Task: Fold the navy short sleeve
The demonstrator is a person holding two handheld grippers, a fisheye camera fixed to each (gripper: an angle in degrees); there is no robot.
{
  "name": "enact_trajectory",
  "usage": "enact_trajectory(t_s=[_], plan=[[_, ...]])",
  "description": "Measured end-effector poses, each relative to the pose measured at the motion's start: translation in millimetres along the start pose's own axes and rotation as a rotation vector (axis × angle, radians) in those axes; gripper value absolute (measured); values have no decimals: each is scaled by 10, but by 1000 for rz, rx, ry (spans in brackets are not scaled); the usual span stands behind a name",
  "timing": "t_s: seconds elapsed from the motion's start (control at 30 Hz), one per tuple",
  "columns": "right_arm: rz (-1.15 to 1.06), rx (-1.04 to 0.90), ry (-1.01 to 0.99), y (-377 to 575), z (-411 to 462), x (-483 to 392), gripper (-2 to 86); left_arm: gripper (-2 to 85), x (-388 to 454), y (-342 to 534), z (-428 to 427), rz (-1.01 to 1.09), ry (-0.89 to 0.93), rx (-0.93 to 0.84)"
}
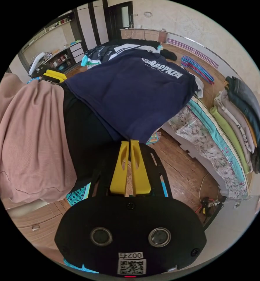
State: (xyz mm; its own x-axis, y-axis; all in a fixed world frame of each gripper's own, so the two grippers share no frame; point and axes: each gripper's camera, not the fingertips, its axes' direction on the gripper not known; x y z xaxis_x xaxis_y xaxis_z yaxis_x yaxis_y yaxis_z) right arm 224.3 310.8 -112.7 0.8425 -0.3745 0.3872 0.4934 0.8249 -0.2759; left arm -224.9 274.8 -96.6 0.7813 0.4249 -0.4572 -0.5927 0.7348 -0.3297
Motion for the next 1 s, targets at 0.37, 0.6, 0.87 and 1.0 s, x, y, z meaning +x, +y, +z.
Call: enact_trajectory(t_s=[0.37, 0.6, 0.87, 1.0], plan=[[20, 31, -16, 85, -166, 143, -9, 11, 62, 93, 185, -25, -84, -28], [30, 7, 1, 157, -75, 149, -9, -3, 41, 216, 304, -97, -121, -7], [-35, -15, -30, 216, -261, 197, -9, -10, 32, 460, -285, -91, -176, 122], [-51, -39, -50, 263, -239, 215, -9, -10, 61, 502, -264, -41, -174, 71]])
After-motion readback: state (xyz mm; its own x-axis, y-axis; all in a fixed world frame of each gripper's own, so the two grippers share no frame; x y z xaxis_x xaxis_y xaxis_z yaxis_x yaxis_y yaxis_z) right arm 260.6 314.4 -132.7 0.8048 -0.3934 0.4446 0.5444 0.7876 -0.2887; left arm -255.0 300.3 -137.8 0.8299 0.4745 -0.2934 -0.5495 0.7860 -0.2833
